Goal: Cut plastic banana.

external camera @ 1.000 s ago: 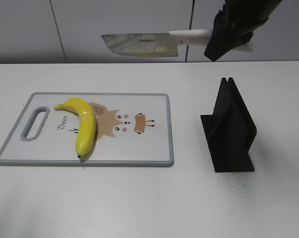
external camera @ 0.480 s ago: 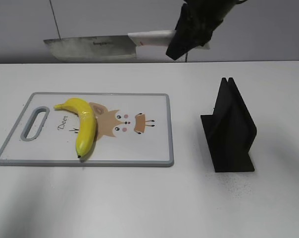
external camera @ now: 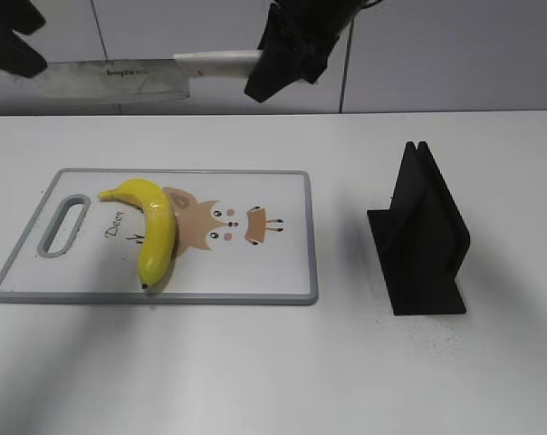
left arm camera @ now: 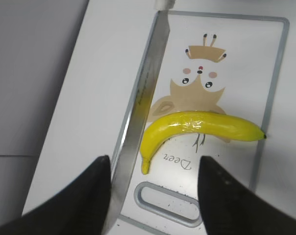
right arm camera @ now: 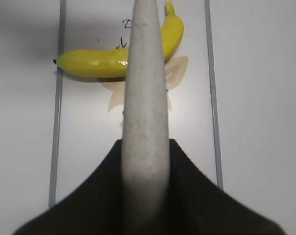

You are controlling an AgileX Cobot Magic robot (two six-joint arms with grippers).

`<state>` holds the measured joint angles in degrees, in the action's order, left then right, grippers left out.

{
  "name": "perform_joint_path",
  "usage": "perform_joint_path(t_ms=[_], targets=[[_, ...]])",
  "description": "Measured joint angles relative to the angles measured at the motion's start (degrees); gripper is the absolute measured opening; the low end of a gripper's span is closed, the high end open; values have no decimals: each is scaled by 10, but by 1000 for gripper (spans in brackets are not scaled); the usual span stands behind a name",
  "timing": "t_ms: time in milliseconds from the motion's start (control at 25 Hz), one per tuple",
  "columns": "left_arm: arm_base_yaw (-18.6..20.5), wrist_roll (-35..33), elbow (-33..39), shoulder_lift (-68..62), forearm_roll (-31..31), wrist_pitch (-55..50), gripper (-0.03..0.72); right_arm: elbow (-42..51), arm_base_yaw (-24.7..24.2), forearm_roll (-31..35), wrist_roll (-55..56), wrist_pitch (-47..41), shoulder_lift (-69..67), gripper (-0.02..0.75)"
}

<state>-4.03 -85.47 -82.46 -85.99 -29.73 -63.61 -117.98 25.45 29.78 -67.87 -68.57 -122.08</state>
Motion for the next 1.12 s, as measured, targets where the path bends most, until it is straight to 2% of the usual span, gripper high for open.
perform_joint_path(t_ms=[240,640,920,1120], targets=[[-8,-38,-3,-72,0,34,547,-4,0,14,-20,-1,-21,183],[-8,-42,-4,-127,6,78,544,-6,0,31,-44,-2,-36,183],[-8,-42,-5,-136,6,62,490,-6,0,29,-46,-2,-51,183],[-8,-42,-5,-151,7,38,480,-6,0,29,-48,-1,-51,183]])
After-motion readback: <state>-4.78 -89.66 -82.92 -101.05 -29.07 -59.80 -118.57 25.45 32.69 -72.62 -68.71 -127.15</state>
